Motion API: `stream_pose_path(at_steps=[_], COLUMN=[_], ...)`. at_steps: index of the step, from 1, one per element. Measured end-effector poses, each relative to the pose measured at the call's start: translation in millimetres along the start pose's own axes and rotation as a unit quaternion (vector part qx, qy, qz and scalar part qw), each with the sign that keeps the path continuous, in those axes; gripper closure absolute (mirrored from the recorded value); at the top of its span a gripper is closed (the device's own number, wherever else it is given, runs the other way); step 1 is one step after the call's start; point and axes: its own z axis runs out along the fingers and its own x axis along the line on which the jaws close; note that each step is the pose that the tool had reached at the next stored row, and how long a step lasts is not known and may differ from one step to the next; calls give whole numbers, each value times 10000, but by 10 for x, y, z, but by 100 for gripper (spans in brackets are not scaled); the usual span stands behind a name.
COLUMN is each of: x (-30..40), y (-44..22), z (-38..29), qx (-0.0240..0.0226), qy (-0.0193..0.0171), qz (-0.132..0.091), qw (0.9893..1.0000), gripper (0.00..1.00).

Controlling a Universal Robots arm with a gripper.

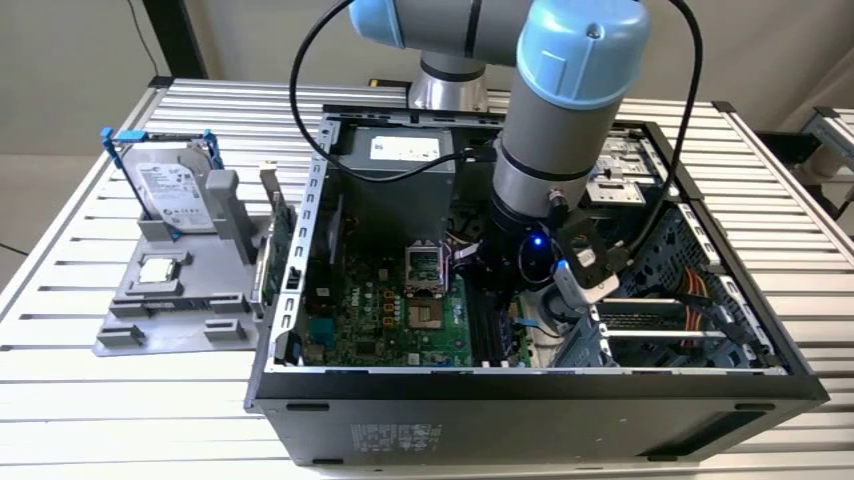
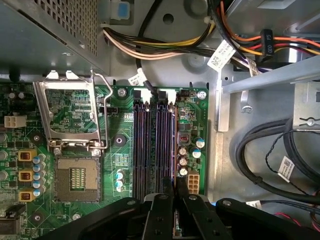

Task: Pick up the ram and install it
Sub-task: 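Insert the ram into the slot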

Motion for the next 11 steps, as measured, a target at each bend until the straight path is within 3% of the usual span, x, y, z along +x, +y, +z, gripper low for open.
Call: stream_pose_path(at_steps=[11], x=[5], y=[-1], z=[0], qx=[0], qy=[6], qz=[-13], qw=[10000], gripper=[100])
